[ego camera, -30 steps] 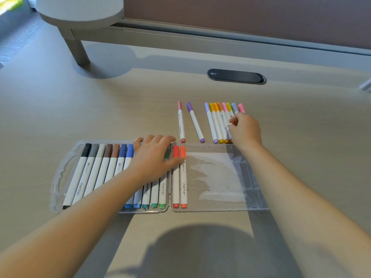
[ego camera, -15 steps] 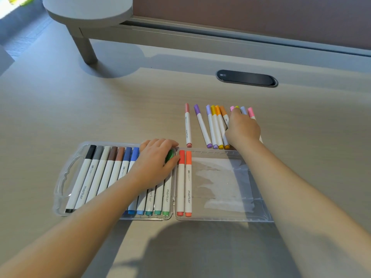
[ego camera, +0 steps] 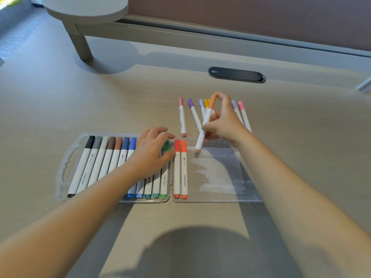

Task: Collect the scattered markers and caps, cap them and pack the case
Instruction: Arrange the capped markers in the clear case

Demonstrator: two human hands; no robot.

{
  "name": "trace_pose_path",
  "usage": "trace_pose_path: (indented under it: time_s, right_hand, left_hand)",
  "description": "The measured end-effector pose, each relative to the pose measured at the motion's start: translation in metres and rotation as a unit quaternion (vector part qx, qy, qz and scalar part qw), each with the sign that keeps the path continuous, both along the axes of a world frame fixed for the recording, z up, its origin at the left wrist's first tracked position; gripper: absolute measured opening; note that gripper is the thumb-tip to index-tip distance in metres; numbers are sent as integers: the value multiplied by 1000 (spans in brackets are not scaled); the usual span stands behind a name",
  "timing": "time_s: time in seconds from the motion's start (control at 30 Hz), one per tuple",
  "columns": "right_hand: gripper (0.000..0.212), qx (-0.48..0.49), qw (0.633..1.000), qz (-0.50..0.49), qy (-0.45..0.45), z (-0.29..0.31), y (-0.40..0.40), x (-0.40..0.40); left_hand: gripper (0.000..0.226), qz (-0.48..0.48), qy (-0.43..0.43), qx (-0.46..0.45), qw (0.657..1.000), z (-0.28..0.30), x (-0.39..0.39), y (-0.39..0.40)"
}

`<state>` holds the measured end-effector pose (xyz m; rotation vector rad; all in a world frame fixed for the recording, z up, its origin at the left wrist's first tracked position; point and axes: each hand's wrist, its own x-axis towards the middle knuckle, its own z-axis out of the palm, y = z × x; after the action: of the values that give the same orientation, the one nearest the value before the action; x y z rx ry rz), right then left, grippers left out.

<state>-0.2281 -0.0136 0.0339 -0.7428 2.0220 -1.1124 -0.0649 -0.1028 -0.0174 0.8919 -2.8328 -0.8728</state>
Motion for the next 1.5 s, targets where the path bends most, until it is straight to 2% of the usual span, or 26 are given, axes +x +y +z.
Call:
trace_pose_path:
  time_s: [0.07, 0.13, 0.27, 0.43, 0.57, 0.7, 0.8, 0.93, 1.2, 1.5]
  right_hand:
    - [57, 6, 999, 17, -44, -6, 6, 9]
    - [43, 25, 998, 37, -42, -12, 11, 16]
    - [30, 39, 996, 49, -63, -20, 15, 23]
    - [33, 49, 996, 68, -33, -28, 16, 25]
    - [36, 42, 999, 31, 4, -33, 18, 22]
    - [29, 88, 980, -2, 180, -35, 26, 7]
    - [24, 153, 958, 3, 244, -38, 32, -3]
    - [23, 154, 957, -12, 245, -40, 35, -9]
    - [20, 114, 955, -74, 265, -39, 19, -22]
    - [23, 211, 928, -28, 306, -44, -17, -36]
  left_hand:
    - [42, 0, -5, -4, 1000, 0, 4, 2]
    - [41, 2, -5, -7, 1000, 0, 7, 3]
    - [41, 2, 2, -11, 1000, 1, 13, 7]
    - [43, -1, -4, -19, 1000, 0, 14, 9]
    - [51, -17, -24, -26, 999, 0, 8, 13]
    - [58, -53, -75, -31, 995, -2, -1, 18]
    - [68, -72, -123, -59, 988, -4, -8, 21]
    - [76, -83, -150, -70, 983, -5, -12, 20]
    - [77, -101, -170, -103, 975, -3, -15, 16]
    - [78, -88, -161, -104, 977, -4, -14, 14]
